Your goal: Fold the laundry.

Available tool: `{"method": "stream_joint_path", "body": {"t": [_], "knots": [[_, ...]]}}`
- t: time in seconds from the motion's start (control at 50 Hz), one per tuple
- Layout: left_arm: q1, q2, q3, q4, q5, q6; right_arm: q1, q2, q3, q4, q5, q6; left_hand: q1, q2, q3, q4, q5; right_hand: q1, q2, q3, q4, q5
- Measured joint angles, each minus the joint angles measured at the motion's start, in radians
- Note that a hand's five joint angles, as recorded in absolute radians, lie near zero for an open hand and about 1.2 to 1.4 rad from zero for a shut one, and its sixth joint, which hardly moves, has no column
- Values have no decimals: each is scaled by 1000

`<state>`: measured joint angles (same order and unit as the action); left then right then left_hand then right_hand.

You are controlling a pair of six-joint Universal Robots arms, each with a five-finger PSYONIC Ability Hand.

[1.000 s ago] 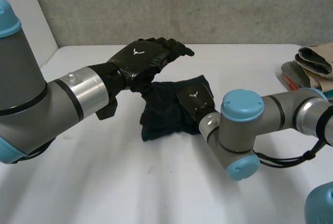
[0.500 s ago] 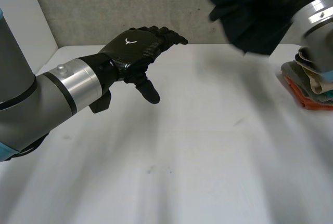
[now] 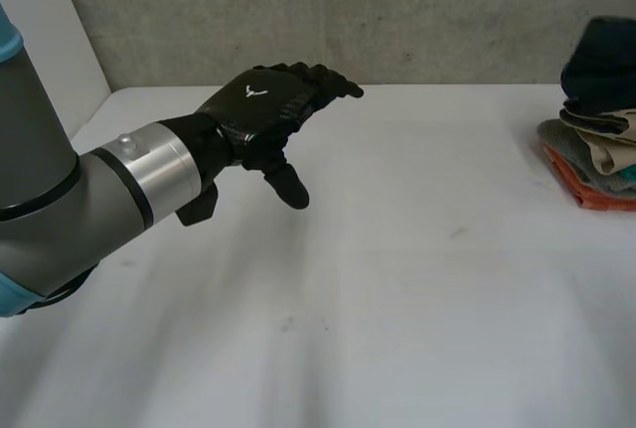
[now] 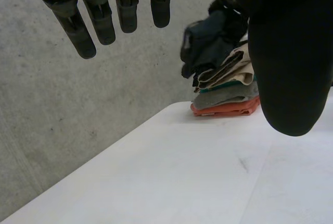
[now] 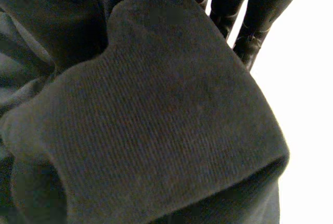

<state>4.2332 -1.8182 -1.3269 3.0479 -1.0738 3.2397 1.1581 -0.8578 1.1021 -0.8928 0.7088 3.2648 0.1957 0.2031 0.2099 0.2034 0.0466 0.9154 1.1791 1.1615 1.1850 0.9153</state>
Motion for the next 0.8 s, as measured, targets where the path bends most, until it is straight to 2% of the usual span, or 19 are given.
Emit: {"method": "stream_joint_path", "body": {"t": [0.2,0.44,0.58,0.8], "knots": [[-10,-5,-5,1,-1,0,-119,-35,70,24,-124,48,1,0,0,0,0,0,0,0,0,0],[-16,-4,-11,1,-2,0,-156,-16,61,37,-280,186,1,0,0,0,0,0,0,0,7,0],[-16,-5,-11,2,-2,0,-163,21,56,38,-299,181,1,0,0,0,0,0,0,0,11,19],[-16,-5,-12,5,-1,0,-164,102,10,39,-292,84,1,0,0,0,0,0,0,0,11,49]]}}
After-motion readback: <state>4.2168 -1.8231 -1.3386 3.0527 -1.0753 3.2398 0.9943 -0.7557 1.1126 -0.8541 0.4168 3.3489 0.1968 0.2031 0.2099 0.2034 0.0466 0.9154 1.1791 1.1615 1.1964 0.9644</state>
